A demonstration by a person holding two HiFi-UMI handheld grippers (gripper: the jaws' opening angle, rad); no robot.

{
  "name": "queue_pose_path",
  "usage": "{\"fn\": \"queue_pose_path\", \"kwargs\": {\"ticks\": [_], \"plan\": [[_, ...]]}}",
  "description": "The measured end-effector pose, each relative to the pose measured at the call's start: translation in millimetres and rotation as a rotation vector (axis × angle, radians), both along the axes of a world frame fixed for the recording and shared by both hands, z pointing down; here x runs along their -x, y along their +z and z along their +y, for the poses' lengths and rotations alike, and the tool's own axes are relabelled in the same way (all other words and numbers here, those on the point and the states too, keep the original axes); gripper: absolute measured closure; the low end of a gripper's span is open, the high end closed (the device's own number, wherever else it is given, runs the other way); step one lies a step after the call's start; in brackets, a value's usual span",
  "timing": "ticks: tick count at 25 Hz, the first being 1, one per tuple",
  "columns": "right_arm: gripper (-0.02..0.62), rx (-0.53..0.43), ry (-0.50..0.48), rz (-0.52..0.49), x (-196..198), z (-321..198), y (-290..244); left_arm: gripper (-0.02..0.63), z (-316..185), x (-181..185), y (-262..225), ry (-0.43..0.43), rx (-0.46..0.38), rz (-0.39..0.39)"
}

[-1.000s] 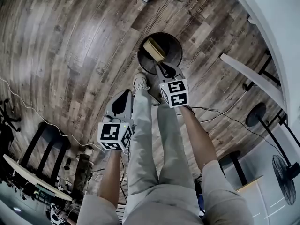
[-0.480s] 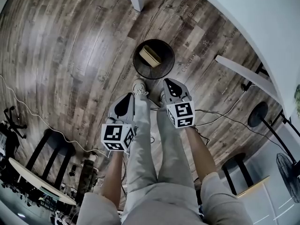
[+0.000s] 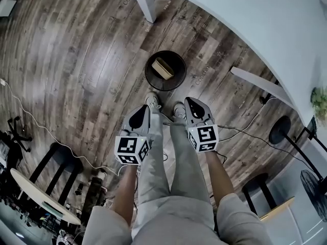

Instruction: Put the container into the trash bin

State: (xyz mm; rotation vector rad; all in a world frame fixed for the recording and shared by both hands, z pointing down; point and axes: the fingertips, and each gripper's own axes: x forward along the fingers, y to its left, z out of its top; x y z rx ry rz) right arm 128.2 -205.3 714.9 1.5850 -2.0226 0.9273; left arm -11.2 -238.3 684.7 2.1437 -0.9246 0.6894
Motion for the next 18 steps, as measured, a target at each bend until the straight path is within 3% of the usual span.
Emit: {"fn": "queue_pose_path", "kwargs": {"ticks": [18], "plan": [[0.581, -0.176, 0.013, 0.038, -21.5, -16.5, -159.2, 0.595, -14.0, -4.4, -131.1, -0.035, -0.145, 0.046]]}}
